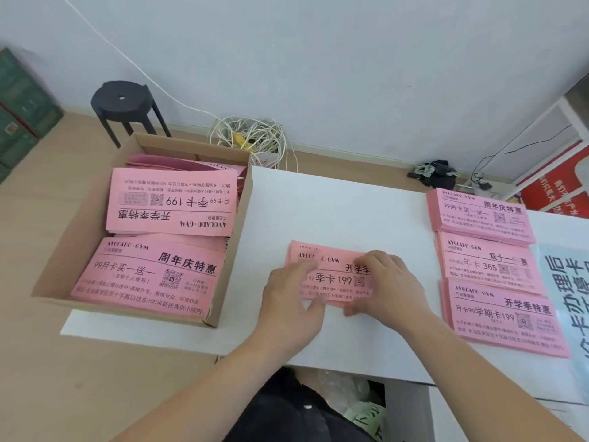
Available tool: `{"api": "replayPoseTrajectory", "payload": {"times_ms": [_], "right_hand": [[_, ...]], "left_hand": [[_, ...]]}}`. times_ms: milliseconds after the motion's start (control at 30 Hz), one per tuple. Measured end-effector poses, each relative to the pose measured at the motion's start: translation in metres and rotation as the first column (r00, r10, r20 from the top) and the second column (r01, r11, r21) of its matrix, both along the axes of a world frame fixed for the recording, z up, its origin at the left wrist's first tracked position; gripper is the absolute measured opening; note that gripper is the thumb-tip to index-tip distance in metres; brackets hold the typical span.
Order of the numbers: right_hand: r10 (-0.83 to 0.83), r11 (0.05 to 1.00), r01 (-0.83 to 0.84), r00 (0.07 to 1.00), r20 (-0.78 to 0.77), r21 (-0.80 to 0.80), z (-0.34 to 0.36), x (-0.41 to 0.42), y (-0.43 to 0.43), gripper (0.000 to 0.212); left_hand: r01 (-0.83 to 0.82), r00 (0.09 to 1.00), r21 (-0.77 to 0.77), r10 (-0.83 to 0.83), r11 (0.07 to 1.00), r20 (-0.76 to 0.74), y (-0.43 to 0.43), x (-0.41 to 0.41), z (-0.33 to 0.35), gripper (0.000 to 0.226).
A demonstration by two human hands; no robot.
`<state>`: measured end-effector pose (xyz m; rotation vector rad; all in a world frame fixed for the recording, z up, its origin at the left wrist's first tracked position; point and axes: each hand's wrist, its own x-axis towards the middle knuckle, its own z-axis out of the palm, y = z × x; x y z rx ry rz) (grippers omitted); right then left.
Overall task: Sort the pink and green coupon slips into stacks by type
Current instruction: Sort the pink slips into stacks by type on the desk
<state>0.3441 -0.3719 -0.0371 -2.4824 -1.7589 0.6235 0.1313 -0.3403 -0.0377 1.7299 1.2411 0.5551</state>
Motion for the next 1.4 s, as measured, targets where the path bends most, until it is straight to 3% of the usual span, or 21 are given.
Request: {"api": "replayPoseTrajectory", "payload": {"times_ms": [100,167,300,367,467,567,633,700,767,867,933,1000,1100,1233,1333,1400], "right_hand": [[0.020,0.999,-0.020,1.000,0.007,0.038,-0.002,0.003,-0.004,0.100],[0.036,0.999,-0.036,0.999,0.002,0.013,-0.001,0.002,-0.003,0.100],[0.025,0.996,-0.022,0.999,0.029,-0.084,0.004,0.002,0.007,0.116],[0.021,0.993,-0.015,0.999,0.046,-0.119,0.005,0.001,0.011,0.118],[0.024,0.989,-0.014,0.998,0.063,-0.147,0.006,-0.001,0.014,0.117],[0.009,0.990,-0.002,0.999,0.053,-0.143,0.006,-0.002,0.013,0.117],[-0.001,0.991,0.007,0.999,0.044,-0.136,0.005,-0.001,0.012,0.117],[-0.010,0.991,0.014,0.999,0.034,-0.131,0.006,0.000,0.011,0.110],[-0.011,0.990,0.017,0.999,0.049,-0.138,0.006,-0.001,0.010,0.094],[-0.006,0.991,0.012,0.999,0.046,-0.132,0.006,-0.002,0.009,0.091],[-0.004,0.993,0.007,1.000,0.026,-0.122,0.006,-0.001,0.009,0.106],[-0.008,0.992,0.011,1.000,0.027,-0.126,0.007,-0.001,0.010,0.115],[-0.002,0.990,0.007,0.999,0.039,-0.144,0.008,-0.002,0.011,0.117],[-0.012,0.989,0.016,1.000,0.028,-0.146,0.009,-0.002,0.012,0.117],[-0.011,0.989,0.015,0.999,0.031,-0.150,0.010,-0.002,0.012,0.117],[-0.013,0.989,0.018,0.999,0.031,-0.147,0.010,-0.002,0.012,0.118]], "left_hand": [[0.296,0.953,0.075,-0.300,0.952,0.050,-0.024,0.010,0.010,0.051],[0.345,0.935,0.080,-0.350,0.935,0.058,-0.032,0.014,0.010,0.053],[0.086,0.994,0.099,-0.079,0.991,-0.069,-0.012,0.008,-0.001,0.049],[-0.036,0.995,0.004,0.036,0.999,-0.098,0.001,0.005,-0.004,0.046],[-0.183,0.979,-0.254,0.199,0.950,0.040,0.010,0.007,0.000,0.052],[-0.220,0.930,-0.466,0.329,0.857,0.166,0.011,0.012,0.006,0.046],[-0.191,0.944,-0.375,0.275,0.907,0.184,0.002,0.014,0.010,0.043],[-0.069,0.986,-0.119,0.085,0.991,0.140,-0.013,0.017,0.009,0.045],[0.106,0.986,0.062,-0.113,0.992,0.126,-0.027,0.020,0.012,0.049],[0.167,0.957,0.120,-0.190,0.979,0.220,-0.032,0.021,0.015,0.060],[-0.010,0.972,0.023,0.005,1.000,0.235,-0.023,0.017,0.012,0.072],[-0.162,0.974,-0.155,0.183,0.975,0.132,-0.010,0.012,0.006,0.076],[-0.208,0.978,-0.249,0.210,0.946,-0.018,0.003,0.009,-0.001,0.077],[-0.307,0.907,-0.506,0.409,0.806,0.100,0.027,0.009,0.009,0.089],[-0.318,0.904,-0.556,0.422,0.768,0.067,0.041,0.007,0.013,0.081],[-0.288,0.930,-0.562,0.367,0.775,0.031,0.043,0.008,0.010,0.048]]}}
